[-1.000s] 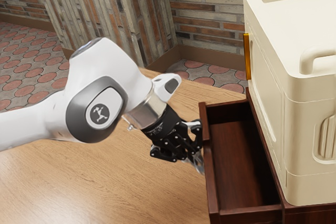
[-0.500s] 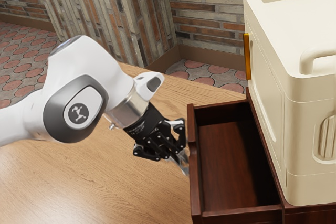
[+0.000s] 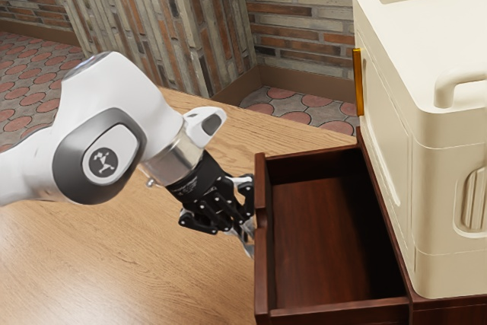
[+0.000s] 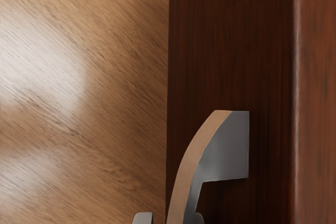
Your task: Pull the drawer handle with one arm to open the drawer
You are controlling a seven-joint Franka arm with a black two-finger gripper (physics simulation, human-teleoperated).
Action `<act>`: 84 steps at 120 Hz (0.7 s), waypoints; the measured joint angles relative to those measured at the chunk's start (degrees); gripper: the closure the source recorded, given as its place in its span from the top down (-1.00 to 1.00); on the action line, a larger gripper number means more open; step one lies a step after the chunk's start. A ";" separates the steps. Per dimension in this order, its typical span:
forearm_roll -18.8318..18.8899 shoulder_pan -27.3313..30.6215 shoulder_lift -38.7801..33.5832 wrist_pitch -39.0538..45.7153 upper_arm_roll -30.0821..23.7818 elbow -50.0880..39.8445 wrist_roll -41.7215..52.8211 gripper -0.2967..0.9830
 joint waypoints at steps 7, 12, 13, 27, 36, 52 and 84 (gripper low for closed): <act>0.15 0.02 -0.05 -0.16 0.02 0.01 0.01 -0.57; 0.20 0.02 -0.21 -0.36 0.10 0.00 0.03 -0.56; 0.21 0.01 -0.26 -0.39 0.17 0.00 0.03 -0.56; 0.34 0.01 -0.68 -1.06 0.75 0.00 0.06 -0.55; 0.37 0.01 -1.20 -1.48 0.94 0.06 0.09 -0.53; 0.91 -0.39 -3.20 -2.82 2.92 0.32 0.29 -0.46; 9.15 0.02 -5.62 -10.88 8.37 8.65 1.18 0.25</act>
